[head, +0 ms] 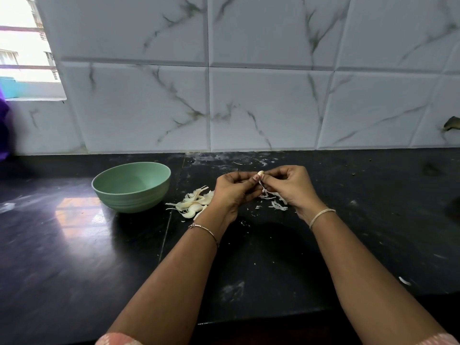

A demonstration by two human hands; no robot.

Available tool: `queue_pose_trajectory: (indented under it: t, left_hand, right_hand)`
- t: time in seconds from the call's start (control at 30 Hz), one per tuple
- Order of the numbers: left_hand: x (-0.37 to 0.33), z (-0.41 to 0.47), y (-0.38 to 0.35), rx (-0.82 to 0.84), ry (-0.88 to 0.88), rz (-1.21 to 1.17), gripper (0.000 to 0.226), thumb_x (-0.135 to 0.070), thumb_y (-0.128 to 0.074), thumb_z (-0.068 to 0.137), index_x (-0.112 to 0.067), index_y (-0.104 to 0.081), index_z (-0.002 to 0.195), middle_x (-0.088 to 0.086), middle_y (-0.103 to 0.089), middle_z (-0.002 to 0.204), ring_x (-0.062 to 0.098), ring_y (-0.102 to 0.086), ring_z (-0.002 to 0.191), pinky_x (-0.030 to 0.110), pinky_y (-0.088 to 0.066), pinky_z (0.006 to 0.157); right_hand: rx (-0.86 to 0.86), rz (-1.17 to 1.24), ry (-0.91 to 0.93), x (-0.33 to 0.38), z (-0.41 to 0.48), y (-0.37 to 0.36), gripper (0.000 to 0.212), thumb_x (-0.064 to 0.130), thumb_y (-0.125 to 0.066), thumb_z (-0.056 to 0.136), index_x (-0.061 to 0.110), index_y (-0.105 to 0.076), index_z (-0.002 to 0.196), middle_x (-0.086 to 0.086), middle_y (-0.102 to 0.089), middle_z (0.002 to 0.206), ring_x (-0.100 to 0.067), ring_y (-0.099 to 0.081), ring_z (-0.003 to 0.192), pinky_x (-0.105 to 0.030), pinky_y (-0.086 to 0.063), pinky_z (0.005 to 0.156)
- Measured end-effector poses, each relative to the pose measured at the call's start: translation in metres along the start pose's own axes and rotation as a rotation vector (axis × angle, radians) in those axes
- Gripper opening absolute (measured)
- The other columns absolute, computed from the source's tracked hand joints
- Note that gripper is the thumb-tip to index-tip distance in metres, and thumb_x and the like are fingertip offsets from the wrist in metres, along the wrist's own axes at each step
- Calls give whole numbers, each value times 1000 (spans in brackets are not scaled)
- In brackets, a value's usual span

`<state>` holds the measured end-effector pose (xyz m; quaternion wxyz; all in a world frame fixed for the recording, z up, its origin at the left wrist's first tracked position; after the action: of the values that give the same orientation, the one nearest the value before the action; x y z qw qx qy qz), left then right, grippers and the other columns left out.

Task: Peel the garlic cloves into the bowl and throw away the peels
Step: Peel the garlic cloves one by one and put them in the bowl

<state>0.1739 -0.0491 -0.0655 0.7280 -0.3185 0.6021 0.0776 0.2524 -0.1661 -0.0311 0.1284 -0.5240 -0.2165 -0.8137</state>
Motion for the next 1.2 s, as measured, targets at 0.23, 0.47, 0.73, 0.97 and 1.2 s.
queue_pose_trajectory:
  t: [0.23,0.47,0.73,0.97,1.2]
  left_hand:
    - [-1,-2,-1,9,8,-20,1,2,-67,86,1,-67,86,8,-71,68,13,-69,63,27,-61,70]
    - [-2,-3,-3,13,-8,-45,2,3,-66,86,1,-67,87,9,-70,70,13,-69,62,26,-60,69]
    - [-2,-3,-3,7,-16,-16,2,-1,-66,88,0,-67,89,7,-69,69,10,-67,59,24,-60,65]
    - [-1,-2,-1,4,-9,-17,3,-1,-66,88,2,-67,90,8,-69,70,10,-66,60,23,-60,67]
    - [-1,0,-1,-22,-49,-14,3,-1,-67,87,0,-67,90,10,-68,72,11,-67,60,23,-60,66]
  right_hand:
    - [-1,47,-19,0,-2,-2,8,2,-76,77,9,-74,73,-8,-72,71,-13,-66,66,-29,-56,70]
    - [-32,82,-29,-4,1,0,4,5,-77,78,4,-74,75,-8,-71,68,-9,-64,60,-21,-52,60]
    - [-25,95,-23,-1,-1,1,7,4,-77,79,1,-73,74,-23,-70,75,-19,-64,63,-29,-54,64]
    - [-71,41,11,-3,2,0,6,3,-79,75,3,-73,72,-11,-72,72,-8,-64,60,-21,-52,59]
    - [-60,49,36,0,1,-1,8,6,-79,77,9,-73,73,-6,-72,72,-6,-66,63,-20,-52,62]
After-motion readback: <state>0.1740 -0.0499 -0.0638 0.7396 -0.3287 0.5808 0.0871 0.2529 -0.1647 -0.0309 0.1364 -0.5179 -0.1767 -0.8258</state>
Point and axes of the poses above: each hand's wrist, its own z-axis towards the middle knuckle, its own y-axis out of the back of the hand, x = y × z, the point moved 7 cm from there along z, towards the middle knuckle
